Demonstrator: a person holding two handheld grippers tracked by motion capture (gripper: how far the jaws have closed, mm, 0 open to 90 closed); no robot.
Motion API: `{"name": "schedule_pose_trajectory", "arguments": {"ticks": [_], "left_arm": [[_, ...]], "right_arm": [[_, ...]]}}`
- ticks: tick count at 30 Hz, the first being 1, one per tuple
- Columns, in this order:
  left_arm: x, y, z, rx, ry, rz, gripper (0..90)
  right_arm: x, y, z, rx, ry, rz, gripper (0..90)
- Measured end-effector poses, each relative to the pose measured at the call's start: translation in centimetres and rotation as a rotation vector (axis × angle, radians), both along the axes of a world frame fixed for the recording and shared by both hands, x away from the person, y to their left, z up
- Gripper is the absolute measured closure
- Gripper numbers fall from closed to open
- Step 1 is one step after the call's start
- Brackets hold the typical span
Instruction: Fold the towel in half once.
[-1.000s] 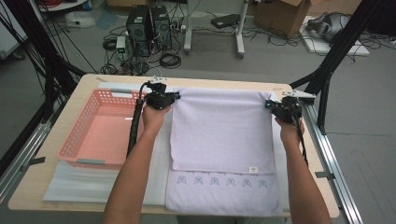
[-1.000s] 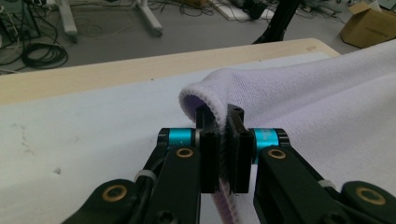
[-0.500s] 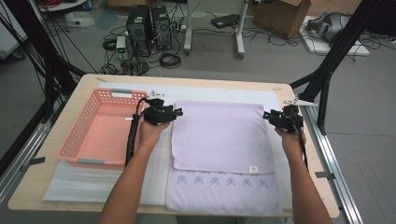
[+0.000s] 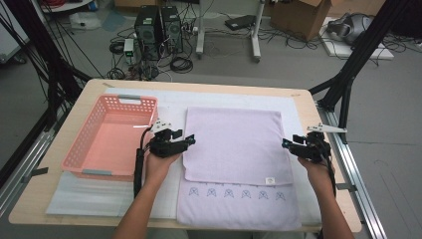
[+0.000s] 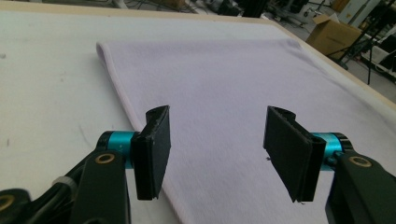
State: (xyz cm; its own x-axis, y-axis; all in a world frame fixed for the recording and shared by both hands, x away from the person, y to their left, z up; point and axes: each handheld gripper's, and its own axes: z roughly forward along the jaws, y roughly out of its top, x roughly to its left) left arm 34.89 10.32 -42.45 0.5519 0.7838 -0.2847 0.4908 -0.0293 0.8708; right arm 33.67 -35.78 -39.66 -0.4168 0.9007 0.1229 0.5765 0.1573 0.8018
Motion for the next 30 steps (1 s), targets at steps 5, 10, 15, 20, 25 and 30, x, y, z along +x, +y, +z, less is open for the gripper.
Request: {"name": "schedule_pose_trajectory", "arguments": {"ticks": [5, 10, 15, 20, 25, 30], "left_arm": [[-2.3, 0.2, -0.3, 0.005, 0.002, -0.04, 39.6], [-4.5, 0.5, -1.6, -0.003, 0.018, -0.054, 35.6], [-6.0, 0.5, -2.7, 0.036, 0.059, -0.083, 39.8], [-7.0, 0.3, -2.6, 0.05, 0.079, -0.099, 54.9], [-7.3, 0.2, -2.5, 0.076, 0.102, -0.106, 64.6], [-7.3, -0.2, -2.9, 0.131, 0.125, -0.086, 80.6]], "right_arm": [[-3.0, -0.3, -0.9, -0.004, -0.004, 0.019, 51.5], [-5.8, -0.9, -2.0, -0.012, 0.003, 0.014, 52.8], [-7.7, -1.2, -3.2, -0.013, 0.025, 0.018, 56.5], [-9.0, -0.6, -3.9, -0.025, 0.032, 0.034, 59.8], [-9.6, 0.0, -4.9, -0.049, 0.035, 0.042, 69.6], [-9.5, 0.7, -5.1, -0.112, 0.036, 0.054, 75.8]]}}
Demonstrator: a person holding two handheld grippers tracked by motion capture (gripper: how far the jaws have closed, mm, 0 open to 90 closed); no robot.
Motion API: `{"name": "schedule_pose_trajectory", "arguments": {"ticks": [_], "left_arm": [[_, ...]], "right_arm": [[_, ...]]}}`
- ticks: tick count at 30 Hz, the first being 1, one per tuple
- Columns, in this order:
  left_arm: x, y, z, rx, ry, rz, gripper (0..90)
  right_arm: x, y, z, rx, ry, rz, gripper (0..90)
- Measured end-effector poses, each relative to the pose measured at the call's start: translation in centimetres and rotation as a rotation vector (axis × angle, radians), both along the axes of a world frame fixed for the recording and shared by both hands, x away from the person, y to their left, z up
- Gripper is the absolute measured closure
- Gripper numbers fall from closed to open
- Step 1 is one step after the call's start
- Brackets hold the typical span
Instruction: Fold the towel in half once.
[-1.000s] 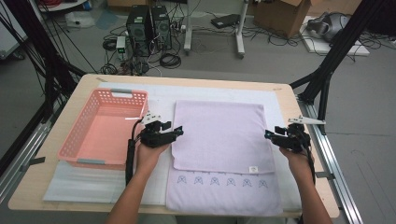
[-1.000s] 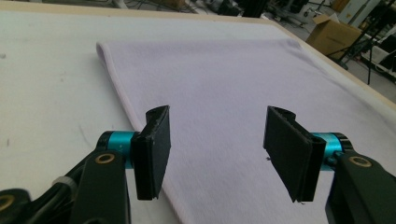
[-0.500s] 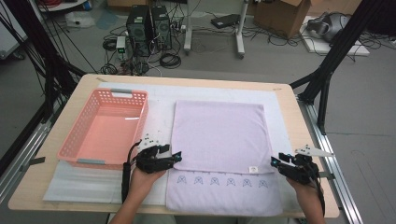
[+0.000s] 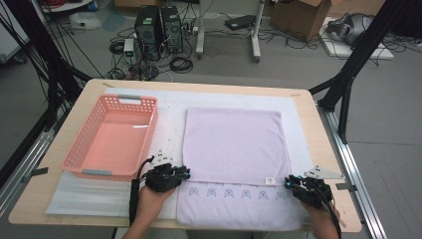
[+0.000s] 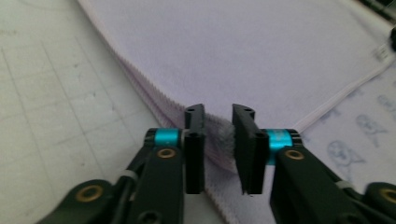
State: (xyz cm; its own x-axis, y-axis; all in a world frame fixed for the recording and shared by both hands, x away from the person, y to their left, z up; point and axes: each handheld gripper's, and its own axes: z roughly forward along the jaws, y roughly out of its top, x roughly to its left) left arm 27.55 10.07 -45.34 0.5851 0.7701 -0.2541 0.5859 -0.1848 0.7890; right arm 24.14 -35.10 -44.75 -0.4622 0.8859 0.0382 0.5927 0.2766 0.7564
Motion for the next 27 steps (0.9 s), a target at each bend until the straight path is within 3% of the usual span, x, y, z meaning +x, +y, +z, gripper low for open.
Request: {"name": "schedule_pose_trajectory", "arguments": {"ticks": [4, 8, 12, 21, 27], "left_arm": [[-0.1, -0.1, 0.1, 0.019, -0.01, 0.019, 85.9], [-0.4, 0.0, 0.2, 0.006, -0.025, 0.024, 86.5], [-0.7, 0.3, 0.6, -0.023, -0.052, 0.022, 86.8], [-2.1, 1.0, 1.3, -0.118, -0.04, 0.02, 87.6], [-4.4, 1.4, 1.5, -0.162, -0.037, -0.006, 87.7]], "right_arm": [[0.0, 0.1, 0.0, -0.002, 0.001, 0.007, 82.1], [0.0, 0.3, 0.0, -0.011, -0.005, 0.009, 84.4], [-0.1, 0.2, 0.1, -0.006, -0.012, 0.005, 84.9], [-1.2, -0.6, 0.9, 0.037, -0.028, 0.01, 85.2], [-2.9, -1.1, 1.5, 0.059, -0.027, 0.02, 85.3]]}}
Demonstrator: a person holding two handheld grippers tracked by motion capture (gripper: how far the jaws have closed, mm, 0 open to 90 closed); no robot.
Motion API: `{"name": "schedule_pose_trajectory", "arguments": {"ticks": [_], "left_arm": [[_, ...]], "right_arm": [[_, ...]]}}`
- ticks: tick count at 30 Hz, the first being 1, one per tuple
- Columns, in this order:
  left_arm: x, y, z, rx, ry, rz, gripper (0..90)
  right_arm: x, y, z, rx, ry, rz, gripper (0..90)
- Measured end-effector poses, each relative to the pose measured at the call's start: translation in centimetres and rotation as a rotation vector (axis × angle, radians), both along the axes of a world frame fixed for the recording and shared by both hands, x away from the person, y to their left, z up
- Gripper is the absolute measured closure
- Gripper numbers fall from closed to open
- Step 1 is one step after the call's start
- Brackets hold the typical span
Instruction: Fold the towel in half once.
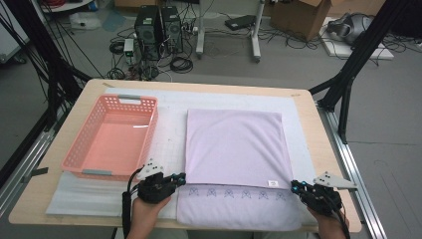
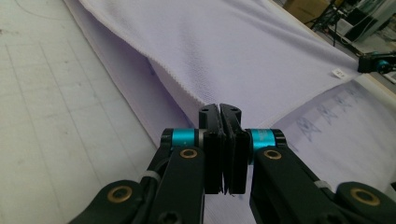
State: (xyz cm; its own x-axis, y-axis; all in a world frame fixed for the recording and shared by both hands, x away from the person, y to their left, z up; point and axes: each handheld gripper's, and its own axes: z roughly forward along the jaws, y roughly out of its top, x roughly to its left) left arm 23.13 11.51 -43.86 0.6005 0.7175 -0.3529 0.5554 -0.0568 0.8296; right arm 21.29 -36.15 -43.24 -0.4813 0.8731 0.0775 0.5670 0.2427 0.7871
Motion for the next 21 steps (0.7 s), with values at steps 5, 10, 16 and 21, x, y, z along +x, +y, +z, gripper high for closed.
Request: {"name": "schedule_pose_trajectory", "arguments": {"ticks": [5, 10, 16, 21], "left_arm": [[-2.2, 0.5, 0.1, -0.002, -0.007, -0.024, 87.7], [-4.1, 0.8, 0.0, 0.006, -0.021, -0.053, 87.6], [-5.7, 0.8, -0.1, 0.015, -0.025, -0.08, 87.6], [-6.9, 0.9, -0.1, 0.015, -0.027, -0.101, 87.7]], "right_arm": [[-2.1, -0.2, -0.1, 0.008, 0.009, 0.015, 85.4], [-4.6, -0.1, 0.1, -0.007, 0.004, 0.036, 85.4], [-6.8, -0.3, 0.0, 0.001, 0.014, 0.039, 85.4], [-8.2, -0.3, 0.1, 0.005, 0.012, 0.044, 85.4]]}}
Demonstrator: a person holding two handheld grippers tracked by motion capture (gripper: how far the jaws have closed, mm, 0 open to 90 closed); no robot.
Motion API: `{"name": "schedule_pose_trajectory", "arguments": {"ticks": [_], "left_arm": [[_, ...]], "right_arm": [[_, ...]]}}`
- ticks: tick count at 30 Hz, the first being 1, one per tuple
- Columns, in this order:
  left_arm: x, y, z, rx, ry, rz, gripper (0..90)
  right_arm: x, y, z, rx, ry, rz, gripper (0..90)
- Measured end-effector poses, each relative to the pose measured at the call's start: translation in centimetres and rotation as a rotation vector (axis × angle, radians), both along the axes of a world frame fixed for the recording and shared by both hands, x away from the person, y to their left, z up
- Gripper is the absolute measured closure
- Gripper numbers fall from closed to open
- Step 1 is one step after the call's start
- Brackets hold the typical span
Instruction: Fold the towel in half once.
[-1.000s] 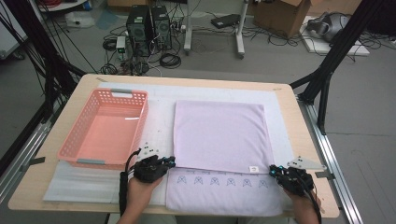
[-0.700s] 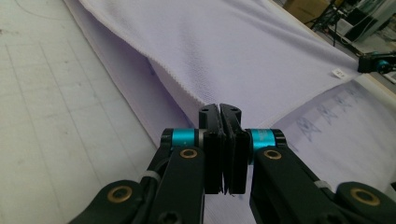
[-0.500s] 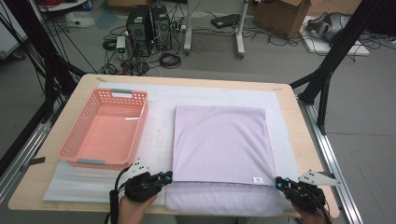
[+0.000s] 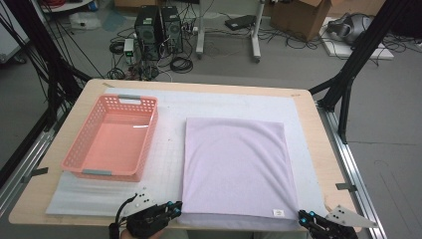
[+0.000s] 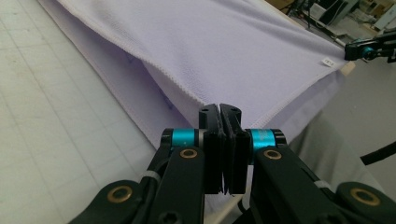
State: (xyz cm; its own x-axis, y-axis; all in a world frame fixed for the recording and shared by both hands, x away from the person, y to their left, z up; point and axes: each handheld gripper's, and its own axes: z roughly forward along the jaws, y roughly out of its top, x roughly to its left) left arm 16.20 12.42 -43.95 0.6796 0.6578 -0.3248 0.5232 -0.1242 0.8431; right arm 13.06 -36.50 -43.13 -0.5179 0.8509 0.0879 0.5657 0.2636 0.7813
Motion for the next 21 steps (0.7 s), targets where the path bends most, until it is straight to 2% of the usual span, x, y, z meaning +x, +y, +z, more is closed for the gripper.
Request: {"name": "schedule_pose_trajectory", "arguments": {"ticks": [7, 9, 12, 13, 14, 15, 16, 17, 18, 21], "left_arm": [[-1.5, 0.1, -0.2, 0.021, 0.01, -0.031, 87.7], [-1.7, 0.2, -0.4, 0.032, 0.018, -0.036, 87.7], [-1.5, 0.3, -1.0, 0.046, 0.057, -0.042, 86.9], [-1.5, 0.2, -1.1, 0.047, 0.061, -0.042, 86.0], [-1.5, 0.2, -1.1, 0.042, 0.053, -0.045, 84.8], [-1.5, 0.2, -1.0, 0.033, 0.032, -0.043, 79.6], [-1.4, 0.3, -0.8, 0.024, 0.004, -0.023, 66.9], [-1.1, 0.4, -0.6, 0.009, -0.013, 0.002, 54.4], [-0.7, 0.6, -0.5, -0.003, -0.024, 0.008, 51.8], [0.9, 0.7, -0.1, -0.023, -0.047, 0.028, 53.1]], "right_arm": [[-1.6, -0.1, 0.1, 0.008, 0.006, 0.002, 85.4], [-1.9, 0.0, -0.1, -0.004, 0.011, 0.008, 85.4], [-2.0, 0.2, -0.4, -0.027, 0.022, 0.019, 85.0], [-1.9, 0.3, -0.6, -0.037, 0.041, 0.019, 83.5], [-1.8, 0.4, -0.8, -0.045, 0.053, 0.017, 79.9], [-1.7, 0.4, -0.8, -0.051, 0.05, 0.007, 70.8], [-1.7, 0.3, -0.8, -0.044, 0.045, -0.013, 65.4], [-1.5, 0.0, -0.6, -0.03, 0.035, -0.026, 65.3], [-1.4, -0.1, -0.4, -0.019, 0.031, -0.038, 64.5], [-0.4, -0.4, -0.2, -0.016, 0.001, -0.056, 63.9]]}}
